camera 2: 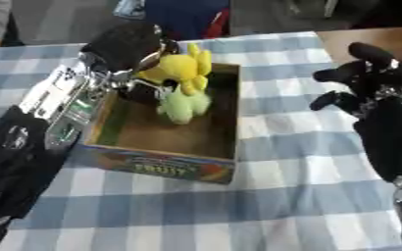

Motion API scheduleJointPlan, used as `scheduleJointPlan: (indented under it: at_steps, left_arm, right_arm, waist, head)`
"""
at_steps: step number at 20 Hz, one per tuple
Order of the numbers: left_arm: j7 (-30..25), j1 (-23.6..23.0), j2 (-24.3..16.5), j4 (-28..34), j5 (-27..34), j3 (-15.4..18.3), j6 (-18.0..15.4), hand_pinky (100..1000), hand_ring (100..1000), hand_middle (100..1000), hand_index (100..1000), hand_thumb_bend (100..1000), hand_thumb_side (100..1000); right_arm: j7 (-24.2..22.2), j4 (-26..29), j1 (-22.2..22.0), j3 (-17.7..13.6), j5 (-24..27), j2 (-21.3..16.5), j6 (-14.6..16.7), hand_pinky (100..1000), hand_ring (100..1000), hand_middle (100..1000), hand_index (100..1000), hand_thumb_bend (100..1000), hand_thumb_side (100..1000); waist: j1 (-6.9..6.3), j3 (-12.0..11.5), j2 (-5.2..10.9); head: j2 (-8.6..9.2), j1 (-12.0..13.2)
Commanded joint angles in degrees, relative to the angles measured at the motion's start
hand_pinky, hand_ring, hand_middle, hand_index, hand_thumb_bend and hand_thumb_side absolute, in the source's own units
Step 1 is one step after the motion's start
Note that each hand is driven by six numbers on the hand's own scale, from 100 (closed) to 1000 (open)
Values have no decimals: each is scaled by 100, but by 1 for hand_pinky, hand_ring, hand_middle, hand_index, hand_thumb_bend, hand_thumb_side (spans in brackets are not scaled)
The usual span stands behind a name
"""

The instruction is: Pick up objects on the table and place them in the box.

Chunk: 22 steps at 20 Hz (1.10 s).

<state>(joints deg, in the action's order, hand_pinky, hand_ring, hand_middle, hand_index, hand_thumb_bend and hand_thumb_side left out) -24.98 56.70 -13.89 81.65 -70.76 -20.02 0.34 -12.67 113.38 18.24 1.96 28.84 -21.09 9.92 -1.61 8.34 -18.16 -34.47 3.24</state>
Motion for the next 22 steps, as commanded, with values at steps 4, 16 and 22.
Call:
scheduleJointPlan:
  at_steps: [4,16,22]
  left_arm:
    - [139,52,113,-367,-196,-70,-111,182,603,513,671,100,275]
    - [-212,-71,93,-574,-334,-52,-325,437,873,873,996,707,738]
    - [-442,-53,83,-337,-643,-36,-368,606,955,951,1000,811,732]
  right_arm:
    - [-18,121,39,-16,-26,-32,0,569,763,622,850,100,1000]
    - [5,121,15,-41,-43,-22,37,571,764,618,849,100,1000]
    - [-2,121,11,-33,-33,-20,22,572,765,616,849,100,1000]
  waist:
    - [23,43,88]
    - [38,61,81]
    - [34,69,98]
  head:
    - [66,-18]
    - [78,-107]
    - [86,-93]
